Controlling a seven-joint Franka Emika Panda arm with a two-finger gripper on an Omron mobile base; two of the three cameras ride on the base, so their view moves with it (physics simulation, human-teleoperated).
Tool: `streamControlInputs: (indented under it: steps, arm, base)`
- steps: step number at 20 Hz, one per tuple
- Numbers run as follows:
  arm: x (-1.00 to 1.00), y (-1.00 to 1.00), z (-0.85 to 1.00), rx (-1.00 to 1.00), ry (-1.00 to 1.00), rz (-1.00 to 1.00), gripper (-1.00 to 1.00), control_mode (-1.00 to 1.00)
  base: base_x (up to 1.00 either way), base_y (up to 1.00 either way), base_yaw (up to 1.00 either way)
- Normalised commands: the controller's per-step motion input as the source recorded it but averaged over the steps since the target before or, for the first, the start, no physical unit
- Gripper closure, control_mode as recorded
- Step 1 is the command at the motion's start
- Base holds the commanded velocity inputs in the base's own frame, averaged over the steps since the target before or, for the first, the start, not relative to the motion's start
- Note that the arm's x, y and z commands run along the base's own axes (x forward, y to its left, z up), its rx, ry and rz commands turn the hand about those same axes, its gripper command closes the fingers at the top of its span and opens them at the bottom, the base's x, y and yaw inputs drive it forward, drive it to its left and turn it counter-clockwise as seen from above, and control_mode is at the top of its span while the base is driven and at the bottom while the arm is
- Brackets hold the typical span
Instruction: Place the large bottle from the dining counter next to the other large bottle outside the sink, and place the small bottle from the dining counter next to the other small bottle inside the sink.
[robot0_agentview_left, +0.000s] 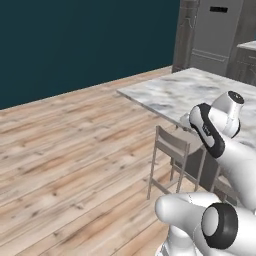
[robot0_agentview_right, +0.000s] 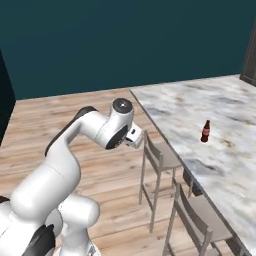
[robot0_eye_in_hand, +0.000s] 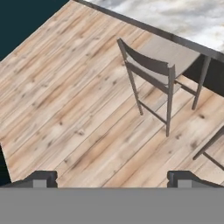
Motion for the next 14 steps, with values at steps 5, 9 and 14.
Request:
streamControlInputs:
  steps: [5,9,14]
  arm:
    - [0.0,0.0,0.0,0.0,0.0,0.0,-1.0,1.0]
    - [0.0,0.0,0.0,0.0,0.0,0.0,-1.0,1.0]
    - [0.0,0.0,0.0,0.0,0.0,0.0,-1.0,1.0]
  base:
    - [0.0,0.55,-0.21]
    - [0.0,0.49,-0.48]
    - [0.0,0.37,-0.61]
